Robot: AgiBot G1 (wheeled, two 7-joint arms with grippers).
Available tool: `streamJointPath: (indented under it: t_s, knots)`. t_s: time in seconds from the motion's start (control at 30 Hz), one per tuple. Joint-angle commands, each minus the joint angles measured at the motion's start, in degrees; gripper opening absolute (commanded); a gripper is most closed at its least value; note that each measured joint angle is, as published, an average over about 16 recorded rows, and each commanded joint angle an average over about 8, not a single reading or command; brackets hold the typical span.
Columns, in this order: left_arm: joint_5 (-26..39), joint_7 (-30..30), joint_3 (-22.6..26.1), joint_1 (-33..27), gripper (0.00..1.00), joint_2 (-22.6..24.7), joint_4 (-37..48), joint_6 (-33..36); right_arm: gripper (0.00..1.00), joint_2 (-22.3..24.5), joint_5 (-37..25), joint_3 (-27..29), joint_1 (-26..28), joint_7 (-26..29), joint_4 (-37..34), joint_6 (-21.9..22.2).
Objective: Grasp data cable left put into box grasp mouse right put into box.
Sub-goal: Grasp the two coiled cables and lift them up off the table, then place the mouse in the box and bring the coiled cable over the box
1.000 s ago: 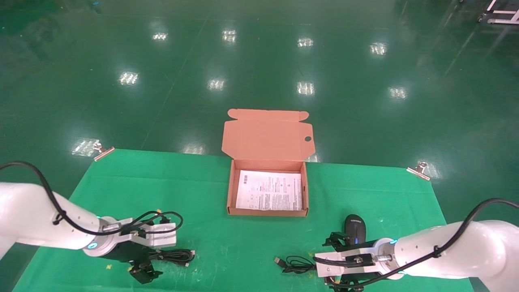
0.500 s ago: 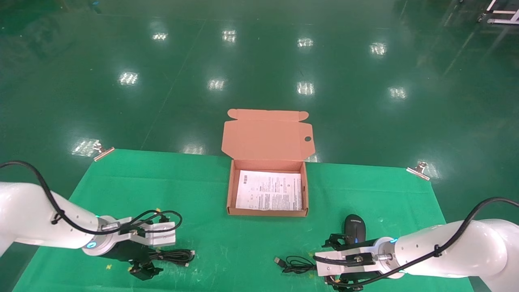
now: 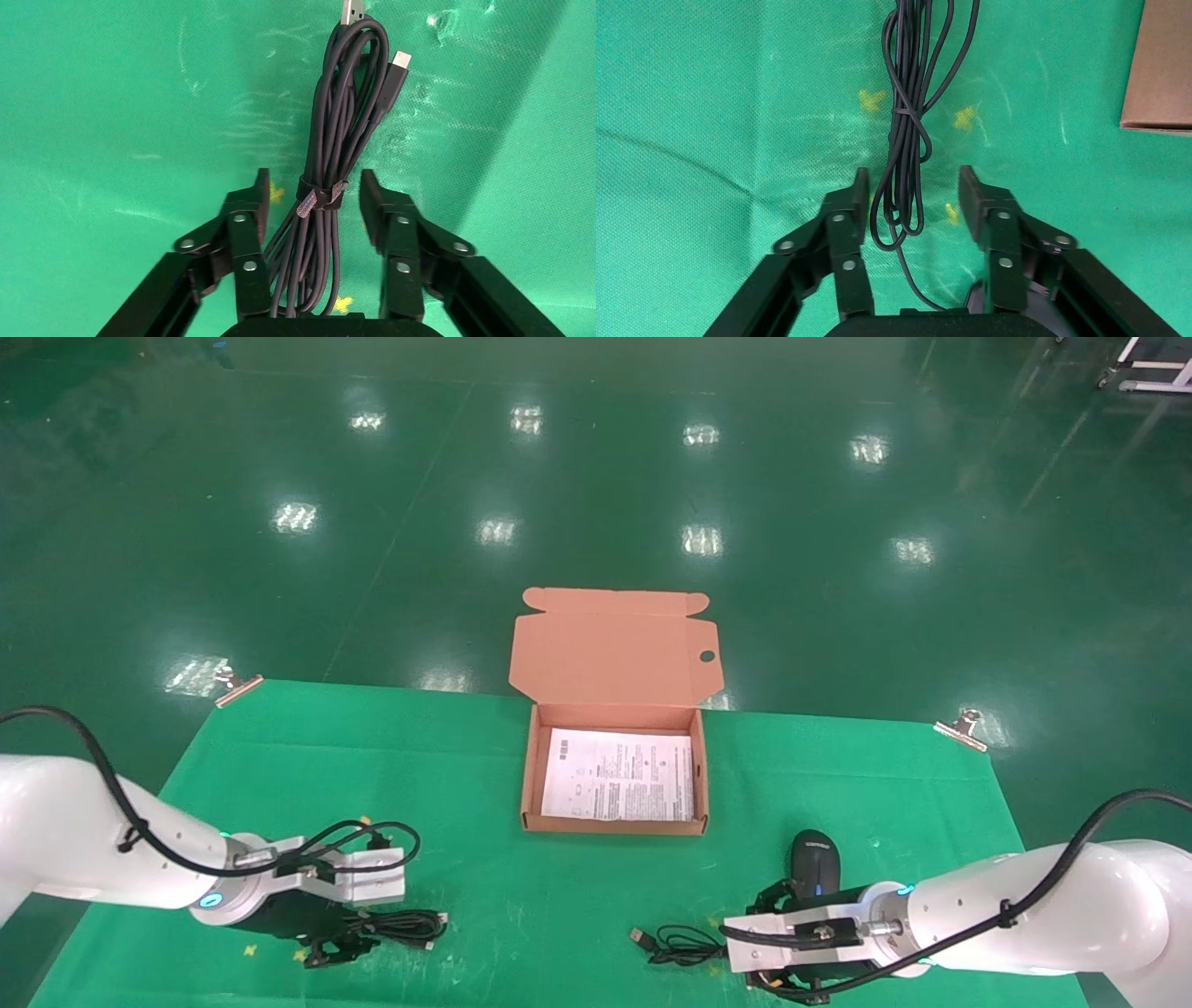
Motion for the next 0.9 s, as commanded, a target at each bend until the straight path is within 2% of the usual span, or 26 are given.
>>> streamJointPath:
  t_s: [0.03, 0.6, 0.9]
  knots:
    - [-0.02, -0.01, 0.00, 0.00, 0.00, 0.00, -0.03, 0.04, 0.00, 0.02, 0.01, 0.00, 0.00, 0.01, 0.05, -0.02]
    - [0.00, 0.56, -0.01, -0.36, 0.00, -0.23, -1.46, 0.10, 0.00, 0.79, 0.57, 0.55, 0.43, 0.46, 1.11, -0.13]
    - [-1.02, -0.40, -1.93, -2.95, 0.00, -3.23, -11.65, 0.30, 0.00, 7.83, 2.63, 4.66, 2.66, 6.86, 10.22, 0.06]
